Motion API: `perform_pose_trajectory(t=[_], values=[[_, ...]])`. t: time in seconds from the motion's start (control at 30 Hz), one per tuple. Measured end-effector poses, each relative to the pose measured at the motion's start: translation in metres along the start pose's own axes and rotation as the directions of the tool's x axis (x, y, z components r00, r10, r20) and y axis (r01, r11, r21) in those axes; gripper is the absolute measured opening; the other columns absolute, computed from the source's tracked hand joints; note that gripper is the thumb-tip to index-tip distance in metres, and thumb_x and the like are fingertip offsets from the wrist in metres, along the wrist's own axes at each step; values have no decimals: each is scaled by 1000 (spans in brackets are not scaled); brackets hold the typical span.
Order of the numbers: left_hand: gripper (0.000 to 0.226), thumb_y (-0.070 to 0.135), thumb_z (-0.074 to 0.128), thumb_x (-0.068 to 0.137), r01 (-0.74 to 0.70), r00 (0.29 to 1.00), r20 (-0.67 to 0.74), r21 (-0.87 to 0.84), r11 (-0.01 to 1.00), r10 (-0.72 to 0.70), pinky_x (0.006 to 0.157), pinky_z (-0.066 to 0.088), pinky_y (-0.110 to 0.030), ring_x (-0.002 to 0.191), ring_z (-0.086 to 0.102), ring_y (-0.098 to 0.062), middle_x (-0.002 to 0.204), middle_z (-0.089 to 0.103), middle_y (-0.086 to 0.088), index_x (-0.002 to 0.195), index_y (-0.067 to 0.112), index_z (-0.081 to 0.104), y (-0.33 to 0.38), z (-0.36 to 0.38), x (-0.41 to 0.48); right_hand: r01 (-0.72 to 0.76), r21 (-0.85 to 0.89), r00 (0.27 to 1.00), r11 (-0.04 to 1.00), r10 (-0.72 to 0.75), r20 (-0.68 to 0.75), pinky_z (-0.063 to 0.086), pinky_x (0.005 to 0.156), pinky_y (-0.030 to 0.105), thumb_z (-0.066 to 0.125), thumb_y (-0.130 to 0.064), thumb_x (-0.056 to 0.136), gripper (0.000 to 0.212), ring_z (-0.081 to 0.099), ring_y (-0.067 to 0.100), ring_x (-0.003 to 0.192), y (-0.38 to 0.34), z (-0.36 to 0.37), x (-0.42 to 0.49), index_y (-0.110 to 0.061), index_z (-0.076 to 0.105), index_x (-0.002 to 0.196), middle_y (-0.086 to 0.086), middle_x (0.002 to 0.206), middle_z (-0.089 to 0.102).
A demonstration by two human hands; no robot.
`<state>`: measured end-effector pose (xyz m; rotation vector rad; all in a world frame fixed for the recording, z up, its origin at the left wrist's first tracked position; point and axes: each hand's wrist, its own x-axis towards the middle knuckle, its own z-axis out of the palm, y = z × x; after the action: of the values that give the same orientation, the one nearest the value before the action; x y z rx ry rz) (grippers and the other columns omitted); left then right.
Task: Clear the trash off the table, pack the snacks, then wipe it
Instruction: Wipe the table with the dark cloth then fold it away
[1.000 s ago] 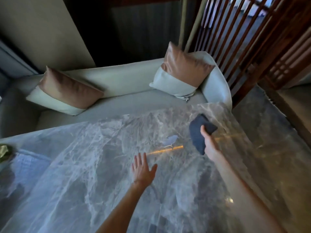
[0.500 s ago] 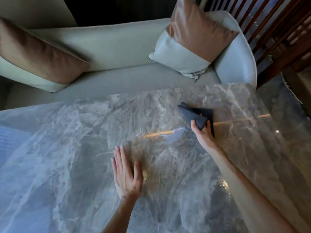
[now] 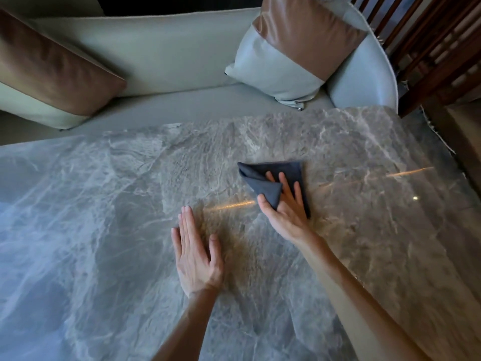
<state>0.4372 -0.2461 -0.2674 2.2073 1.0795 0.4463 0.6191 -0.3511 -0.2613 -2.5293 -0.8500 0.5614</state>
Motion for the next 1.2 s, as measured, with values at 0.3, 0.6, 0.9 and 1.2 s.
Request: perform_pose_trajectory(t=[0.3,0.6,0.9,1.2], values=[[69,35,30,90,20,1000,-13,-32,999,-21,123,13,-42,139,-14,20,158,12,17,155,20,12,-3,1,-2,116,-229,993,967,-107,50,-15,120,49,12,-69,90,68,-21,14,149,-24,22,-25,-42,-2,150,-12,163,-9],[69,35,30,89,31,999,-28,-49,998,-33,119,24,-53,136,-16,23,157,11,22,155,23,13,-1,2,-4,-80,-152,982,985,52,-181,-1,120,58,10,-77,84,69,1,31,151,-48,26,-10,-50,21,147,1,164,7],[70,32,32,89,30,999,-16,-45,999,-31,116,28,-56,133,-17,27,156,13,23,154,26,11,-2,2,-5,-137,-330,953,934,34,-302,6,114,68,30,-76,85,65,8,43,149,-45,56,-4,-53,23,145,3,163,19],[71,33,33,87,10,999,-50,-69,998,-14,117,28,-54,137,-12,24,157,15,19,154,20,15,-6,2,-5,-352,-292,914,889,260,-311,3,114,69,29,-74,85,64,6,45,147,4,11,25,-56,15,145,1,164,11]])
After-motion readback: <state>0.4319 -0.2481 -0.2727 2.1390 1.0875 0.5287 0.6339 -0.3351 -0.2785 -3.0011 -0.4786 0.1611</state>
